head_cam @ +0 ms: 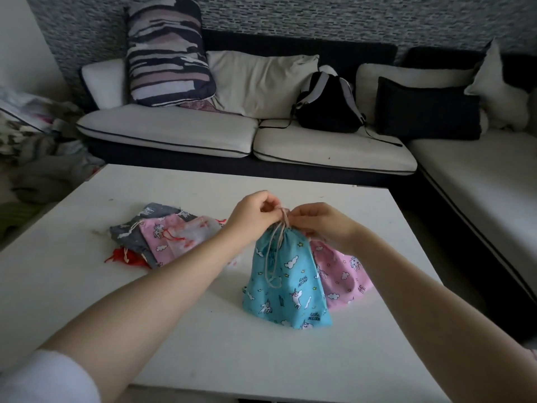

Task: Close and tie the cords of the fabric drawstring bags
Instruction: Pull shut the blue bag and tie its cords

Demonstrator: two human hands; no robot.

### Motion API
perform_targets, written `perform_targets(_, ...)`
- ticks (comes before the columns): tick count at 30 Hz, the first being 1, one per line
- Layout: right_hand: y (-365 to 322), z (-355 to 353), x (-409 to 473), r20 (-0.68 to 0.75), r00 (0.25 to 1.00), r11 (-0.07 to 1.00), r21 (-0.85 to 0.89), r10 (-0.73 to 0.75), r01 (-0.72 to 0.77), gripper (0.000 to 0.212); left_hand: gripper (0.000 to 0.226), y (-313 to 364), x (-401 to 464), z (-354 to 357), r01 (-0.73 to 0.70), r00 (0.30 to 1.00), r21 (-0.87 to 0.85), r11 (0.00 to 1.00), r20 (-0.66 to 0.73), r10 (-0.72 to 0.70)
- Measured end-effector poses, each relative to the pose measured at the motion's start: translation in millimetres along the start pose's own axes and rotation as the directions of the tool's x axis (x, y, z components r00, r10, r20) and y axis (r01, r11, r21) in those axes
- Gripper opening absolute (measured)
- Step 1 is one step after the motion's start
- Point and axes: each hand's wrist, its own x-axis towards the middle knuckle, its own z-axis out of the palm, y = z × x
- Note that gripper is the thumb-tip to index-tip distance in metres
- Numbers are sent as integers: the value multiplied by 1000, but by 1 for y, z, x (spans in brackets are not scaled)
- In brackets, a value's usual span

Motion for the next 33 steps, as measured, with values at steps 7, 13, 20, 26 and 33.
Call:
perform_targets(7,-6,0,0,-29,998,994,99,49,-46,11,8,15,7,1,-59,998,-60,996,-5,59)
perform_targets(13,-9,-2,-3,-128,991,994,99,50,-38,11,15,15,9,4,-78,997,-87,993,-11,78)
perform_targets(20,-15,-6,-4,-443,861,856,-518,-252,-16,9,6,14,5,-3,126,964,-197,972,256,-73)
perform_targets(26,-14,-5,-4,-74,752,147,-989,-655,31,9,18,20,4,-1,180,938,-403,897,345,-33)
perform_targets(33,-24,-1,-9,-412,908,988,90,-80,128,23,18,14,3,2,216,964,-582,784,256,-76)
